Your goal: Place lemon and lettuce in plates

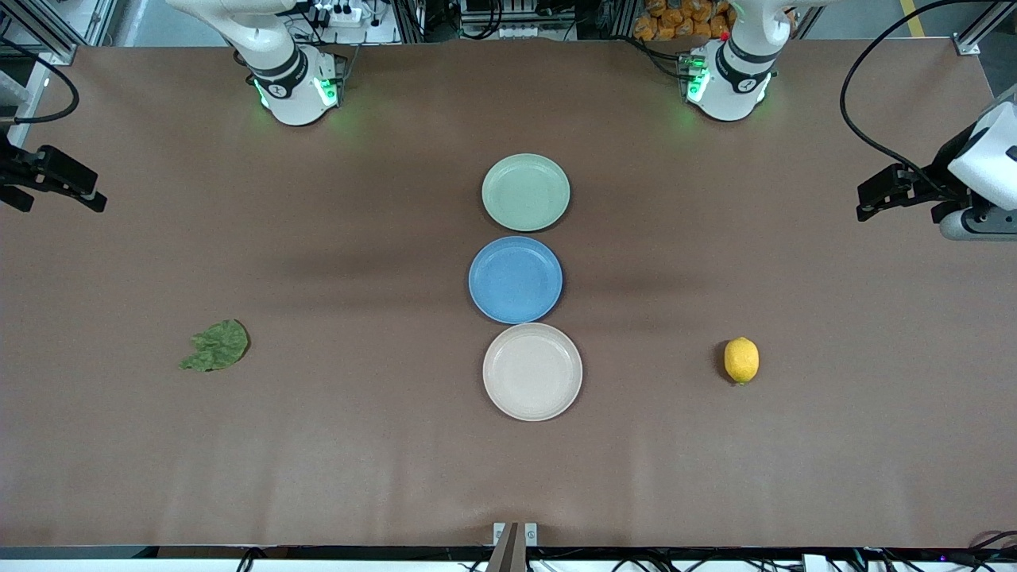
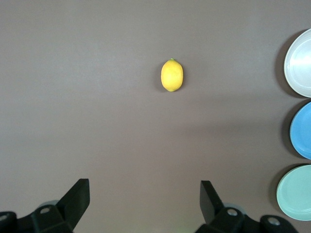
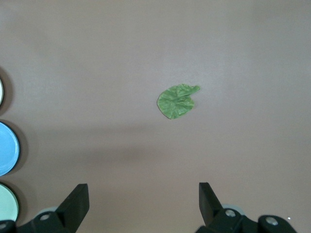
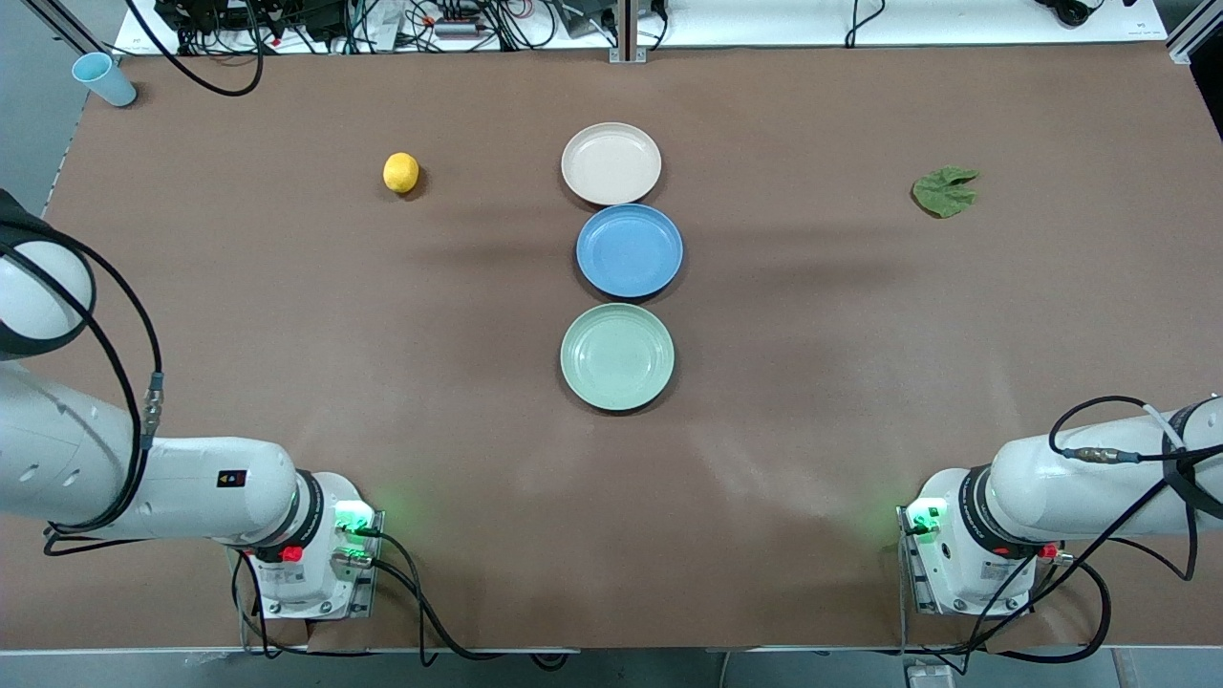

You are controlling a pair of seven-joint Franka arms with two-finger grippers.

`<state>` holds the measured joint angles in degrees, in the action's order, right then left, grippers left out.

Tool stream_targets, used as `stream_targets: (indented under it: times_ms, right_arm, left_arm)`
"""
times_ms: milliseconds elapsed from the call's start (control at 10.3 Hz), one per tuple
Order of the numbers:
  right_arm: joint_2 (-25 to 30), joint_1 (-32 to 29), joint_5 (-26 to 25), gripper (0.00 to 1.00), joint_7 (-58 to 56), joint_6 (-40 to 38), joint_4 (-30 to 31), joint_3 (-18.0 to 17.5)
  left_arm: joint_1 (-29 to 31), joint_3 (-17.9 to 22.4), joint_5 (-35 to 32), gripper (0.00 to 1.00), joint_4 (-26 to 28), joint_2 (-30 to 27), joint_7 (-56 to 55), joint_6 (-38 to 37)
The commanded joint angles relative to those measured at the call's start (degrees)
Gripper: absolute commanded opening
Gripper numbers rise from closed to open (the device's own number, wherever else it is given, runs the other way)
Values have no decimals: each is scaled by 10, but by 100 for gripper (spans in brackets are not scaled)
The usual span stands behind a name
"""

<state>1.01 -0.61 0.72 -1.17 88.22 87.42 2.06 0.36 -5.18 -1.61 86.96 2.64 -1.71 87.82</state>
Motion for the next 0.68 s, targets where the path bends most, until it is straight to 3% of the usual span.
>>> stream_targets:
  times_ms: [0,582]
  right_arm:
    - [-5,-4,2,100,-5,-6,-14,-3]
    - [-21,-10,0,100,-5,-5,-7,-1]
  left_arm:
    - [6,-3,12,100,-1,-2,12,-1]
    - [3,-5,6,100,-3,0,12,0]
